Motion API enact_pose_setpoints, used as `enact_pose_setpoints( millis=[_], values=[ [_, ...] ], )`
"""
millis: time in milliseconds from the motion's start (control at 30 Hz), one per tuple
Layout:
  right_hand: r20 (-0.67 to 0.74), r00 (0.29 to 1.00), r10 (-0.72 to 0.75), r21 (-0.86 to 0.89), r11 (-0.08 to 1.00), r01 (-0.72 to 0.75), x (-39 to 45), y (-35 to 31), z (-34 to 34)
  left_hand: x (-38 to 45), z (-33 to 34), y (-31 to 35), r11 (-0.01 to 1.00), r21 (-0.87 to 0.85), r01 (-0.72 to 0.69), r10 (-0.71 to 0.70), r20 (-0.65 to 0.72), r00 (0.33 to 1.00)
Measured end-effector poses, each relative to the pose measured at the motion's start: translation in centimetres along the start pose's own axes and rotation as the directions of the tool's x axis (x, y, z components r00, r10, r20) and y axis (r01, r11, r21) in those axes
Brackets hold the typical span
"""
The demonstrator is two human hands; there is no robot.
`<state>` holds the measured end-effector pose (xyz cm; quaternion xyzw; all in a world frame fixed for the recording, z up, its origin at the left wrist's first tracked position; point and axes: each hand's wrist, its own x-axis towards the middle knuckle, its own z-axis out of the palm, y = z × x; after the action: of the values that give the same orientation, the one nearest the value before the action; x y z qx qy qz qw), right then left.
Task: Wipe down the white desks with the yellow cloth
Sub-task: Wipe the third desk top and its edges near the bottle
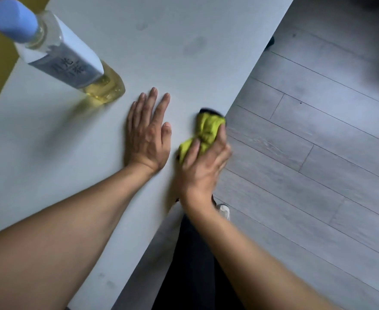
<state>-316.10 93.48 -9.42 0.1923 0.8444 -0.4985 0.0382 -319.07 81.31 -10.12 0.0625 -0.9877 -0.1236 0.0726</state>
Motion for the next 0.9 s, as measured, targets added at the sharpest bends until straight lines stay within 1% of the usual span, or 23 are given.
enact_pose_setpoints(
  millis=[67, 133, 267, 333, 433, 567, 667, 733, 833, 900],
  values=[
    [0.042, 0.999, -0.012, -0.02, 1.0, 0.012, -3.2, 0.9, -0.2, 0.0, 0.1, 0.0, 1.0, -0.004, 0.0, 0.0, -0.002, 1.0],
    [0.032, 0.999, 0.006, 0.006, 1.0, -0.006, -2.9, 0.8, 0.1, 0.0, 0.0, 0.0, 1.0, -0.005, 0.005, -0.005, -0.01, 1.0],
    [-0.095, 0.993, 0.071, 0.052, 0.996, -0.066, 3.9, -1.7, 0.5, 0.0, 0.0, 0.1, 1.0, 0.001, 0.013, -0.013, -0.004, 1.0],
    [-0.146, 0.985, 0.089, 0.012, 0.996, -0.088, 8.6, -3.0, 0.3, 0.0, 0.0, 0.2, 1.0, -0.002, 0.026, -0.026, 0.008, 1.0],
    [-0.182, 0.979, 0.095, -0.073, 0.991, -0.11, 14.1, -4.4, 0.3, 0.0, -0.2, 0.2, 0.999, -0.009, 0.035, -0.035, 0.012, 0.999],
    [-0.21, 0.974, 0.09, -0.118, 0.986, -0.116, 16.6, -4.8, 0.4, -0.1, -0.4, 0.3, 0.999, 0.002, 0.044, -0.045, 0.026, 0.999],
    [-0.192, 0.98, 0.052, -0.087, 0.994, -0.069, 14.7, -3.9, 0.1, -0.1, -0.4, 0.3, 0.999, 0.016, 0.046, -0.046, 0.029, 0.999],
    [-0.173, 0.985, 0.024, -0.048, 0.998, -0.032, 11.6, -3.0, 0.2, -0.1, -0.5, 0.3, 0.999, 0.023, 0.044, -0.045, 0.038, 0.998],
    [-0.147, 0.989, -0.021, -0.006, 1.0, 0.021, 4.4, -1.2, 0.6, -0.1, -0.6, 0.4, 0.999, 0.025, 0.041, -0.042, 0.052, 0.998],
    [-0.103, 0.994, -0.023, 0.026, 0.999, 0.026, -1.0, 0.0, 0.9, 0.0, -0.8, 0.5, 0.999, 0.018, 0.042, -0.043, 0.062, 0.997]
  ],
)
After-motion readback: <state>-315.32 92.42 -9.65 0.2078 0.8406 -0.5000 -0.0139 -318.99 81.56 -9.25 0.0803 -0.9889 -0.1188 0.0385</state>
